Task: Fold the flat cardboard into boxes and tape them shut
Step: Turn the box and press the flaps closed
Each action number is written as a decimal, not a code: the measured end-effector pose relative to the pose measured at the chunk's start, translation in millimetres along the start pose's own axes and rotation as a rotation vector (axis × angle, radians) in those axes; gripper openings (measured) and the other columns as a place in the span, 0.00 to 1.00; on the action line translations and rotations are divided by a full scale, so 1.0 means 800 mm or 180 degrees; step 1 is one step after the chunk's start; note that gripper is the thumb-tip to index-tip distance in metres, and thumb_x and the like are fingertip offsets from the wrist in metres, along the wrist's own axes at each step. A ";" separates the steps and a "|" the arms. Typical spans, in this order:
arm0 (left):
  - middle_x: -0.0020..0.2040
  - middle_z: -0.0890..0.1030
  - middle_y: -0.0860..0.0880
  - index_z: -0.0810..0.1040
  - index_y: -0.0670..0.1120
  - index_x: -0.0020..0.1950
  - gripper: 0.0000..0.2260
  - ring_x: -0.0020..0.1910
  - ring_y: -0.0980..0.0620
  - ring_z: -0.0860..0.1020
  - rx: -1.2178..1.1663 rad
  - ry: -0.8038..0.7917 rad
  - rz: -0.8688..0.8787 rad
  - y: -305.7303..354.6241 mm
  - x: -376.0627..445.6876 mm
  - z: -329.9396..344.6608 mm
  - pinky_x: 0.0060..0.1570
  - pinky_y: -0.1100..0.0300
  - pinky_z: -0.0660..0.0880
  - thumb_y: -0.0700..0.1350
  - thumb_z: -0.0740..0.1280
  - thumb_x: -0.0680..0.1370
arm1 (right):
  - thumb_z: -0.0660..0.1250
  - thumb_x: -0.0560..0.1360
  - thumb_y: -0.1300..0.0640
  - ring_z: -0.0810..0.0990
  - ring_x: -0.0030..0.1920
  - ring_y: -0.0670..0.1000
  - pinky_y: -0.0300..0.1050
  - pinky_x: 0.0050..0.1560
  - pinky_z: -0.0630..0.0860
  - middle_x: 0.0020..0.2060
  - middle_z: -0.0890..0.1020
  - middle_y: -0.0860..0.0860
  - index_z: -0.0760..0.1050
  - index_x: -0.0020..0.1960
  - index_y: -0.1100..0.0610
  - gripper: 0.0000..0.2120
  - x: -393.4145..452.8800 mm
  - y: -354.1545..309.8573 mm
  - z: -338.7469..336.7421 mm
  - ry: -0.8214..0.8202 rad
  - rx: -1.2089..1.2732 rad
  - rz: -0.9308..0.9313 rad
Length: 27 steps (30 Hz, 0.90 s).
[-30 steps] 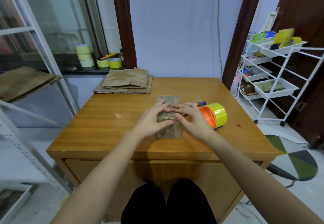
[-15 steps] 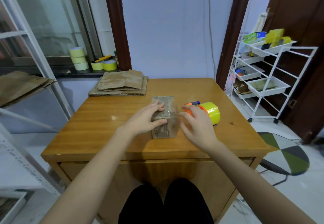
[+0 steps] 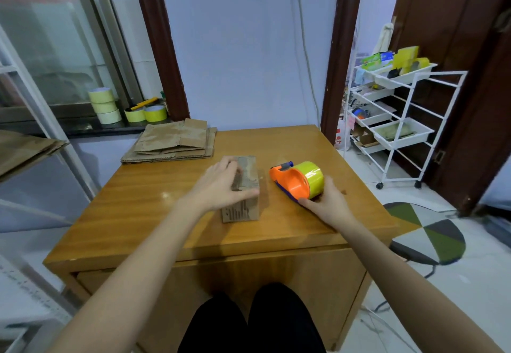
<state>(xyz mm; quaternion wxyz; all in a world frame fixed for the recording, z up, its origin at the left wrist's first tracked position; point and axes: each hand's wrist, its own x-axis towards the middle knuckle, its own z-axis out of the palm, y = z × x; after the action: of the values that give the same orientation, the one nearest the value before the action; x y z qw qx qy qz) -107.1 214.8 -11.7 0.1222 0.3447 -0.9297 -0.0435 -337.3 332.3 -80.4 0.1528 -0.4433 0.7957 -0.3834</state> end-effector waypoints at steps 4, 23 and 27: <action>0.69 0.69 0.45 0.73 0.45 0.63 0.22 0.68 0.47 0.68 0.0410 0.0649 0.0798 0.043 0.007 0.014 0.65 0.56 0.61 0.57 0.67 0.75 | 0.78 0.66 0.53 0.76 0.51 0.55 0.45 0.43 0.68 0.51 0.77 0.54 0.69 0.61 0.59 0.29 0.004 0.003 -0.002 0.0220 0.0345 0.0083; 0.53 0.81 0.46 0.79 0.42 0.54 0.08 0.57 0.47 0.74 -0.1215 0.1874 0.0843 0.148 0.041 0.004 0.55 0.56 0.67 0.38 0.65 0.76 | 0.66 0.77 0.56 0.81 0.40 0.43 0.39 0.45 0.78 0.42 0.81 0.55 0.69 0.63 0.61 0.16 -0.060 -0.071 -0.123 0.0520 0.2317 -0.0901; 0.51 0.79 0.54 0.75 0.47 0.53 0.07 0.50 0.62 0.76 -0.2794 0.1256 0.0524 0.148 0.032 -0.029 0.53 0.65 0.73 0.37 0.63 0.80 | 0.67 0.76 0.62 0.77 0.60 0.53 0.37 0.55 0.76 0.56 0.80 0.57 0.60 0.71 0.48 0.28 -0.065 -0.077 -0.112 0.0525 0.2160 -0.1953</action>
<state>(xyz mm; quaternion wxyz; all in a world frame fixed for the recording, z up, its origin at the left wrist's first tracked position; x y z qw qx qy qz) -194.5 288.3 35.2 0.4329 0.1877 -0.8069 -0.3554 -324.1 398.4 20.0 0.1049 -0.5513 0.4669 -0.6835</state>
